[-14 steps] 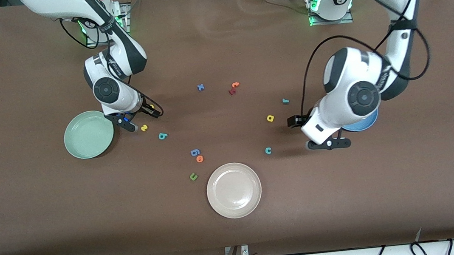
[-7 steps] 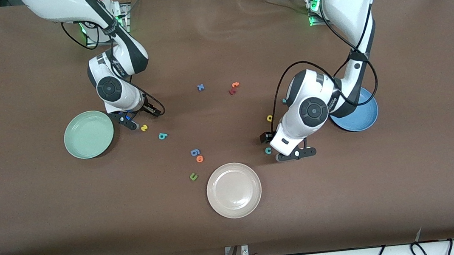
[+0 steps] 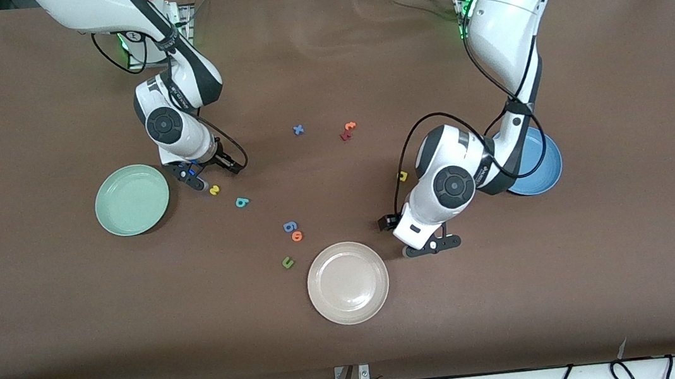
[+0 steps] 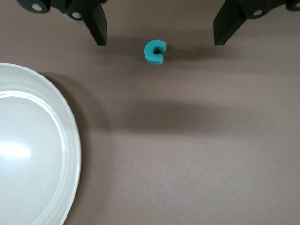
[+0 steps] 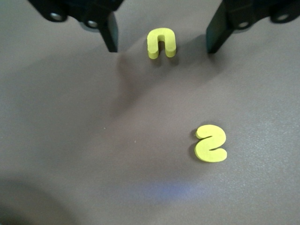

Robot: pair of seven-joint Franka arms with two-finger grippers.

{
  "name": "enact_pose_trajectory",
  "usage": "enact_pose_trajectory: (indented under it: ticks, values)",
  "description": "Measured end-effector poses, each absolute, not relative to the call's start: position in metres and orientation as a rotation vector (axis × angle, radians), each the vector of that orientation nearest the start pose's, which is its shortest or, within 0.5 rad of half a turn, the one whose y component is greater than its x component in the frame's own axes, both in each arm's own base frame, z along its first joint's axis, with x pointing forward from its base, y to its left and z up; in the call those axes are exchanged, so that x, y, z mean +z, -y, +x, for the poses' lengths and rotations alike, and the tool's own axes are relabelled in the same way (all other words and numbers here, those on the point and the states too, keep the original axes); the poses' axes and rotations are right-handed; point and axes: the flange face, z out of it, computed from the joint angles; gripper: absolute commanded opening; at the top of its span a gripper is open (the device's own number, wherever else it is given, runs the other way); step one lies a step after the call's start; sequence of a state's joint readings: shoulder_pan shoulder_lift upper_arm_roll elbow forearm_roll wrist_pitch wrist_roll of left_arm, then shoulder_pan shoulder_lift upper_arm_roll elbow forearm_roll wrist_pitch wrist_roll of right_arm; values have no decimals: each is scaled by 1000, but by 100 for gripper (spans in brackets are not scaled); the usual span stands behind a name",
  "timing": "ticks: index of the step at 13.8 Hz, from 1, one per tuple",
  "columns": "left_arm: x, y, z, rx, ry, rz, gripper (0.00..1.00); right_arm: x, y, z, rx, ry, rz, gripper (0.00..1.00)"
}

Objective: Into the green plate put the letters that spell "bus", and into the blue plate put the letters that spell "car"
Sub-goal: 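Grasp the yellow u with the right gripper while the left gripper grasps cyan c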

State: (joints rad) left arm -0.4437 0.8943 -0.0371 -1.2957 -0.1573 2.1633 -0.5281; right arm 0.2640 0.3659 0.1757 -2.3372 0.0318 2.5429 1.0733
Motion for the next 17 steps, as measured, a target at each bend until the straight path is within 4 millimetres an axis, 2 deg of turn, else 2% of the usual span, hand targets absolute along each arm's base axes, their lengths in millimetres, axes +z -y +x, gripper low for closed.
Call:
enact_pose_trajectory:
  ticks: [2, 4, 5, 6, 7, 10, 11, 13, 15, 17]
  values:
    - [192, 348, 657, 177, 233, -3248, 98, 170, -216, 450, 261, -1042, -3001, 65]
    - [189, 351, 655, 173, 209, -3237, 95, 170, -217, 450, 255, -1042, -2998, 64]
    - [189, 353, 654, 170, 199, -3233, 94, 171, -217, 450, 250, -1042, -2995, 57]
    - [189, 355, 653, 168, 191, -3231, 93, 170, -218, 450, 241, -1040, -2991, 55]
    - [188, 356, 652, 165, 177, -3224, 92, 170, -218, 449, 227, -1037, -2983, 48]
    - [180, 361, 647, 158, 130, -3199, 88, 171, -216, 446, 213, -1037, -2979, 19]
    - [177, 363, 646, 162, 126, -3196, 83, 171, -216, 446, 210, -1037, -2978, 11]
    - [172, 363, 645, 170, 124, -3192, 67, 175, -216, 447, 202, -1036, -2975, 0]
    - [171, 362, 645, 171, 125, -3190, 55, 175, -216, 446, 200, -1036, -2975, 0]
    - [172, 361, 646, 166, 126, -3190, 48, 175, -216, 446, 200, -1036, -2975, 0]
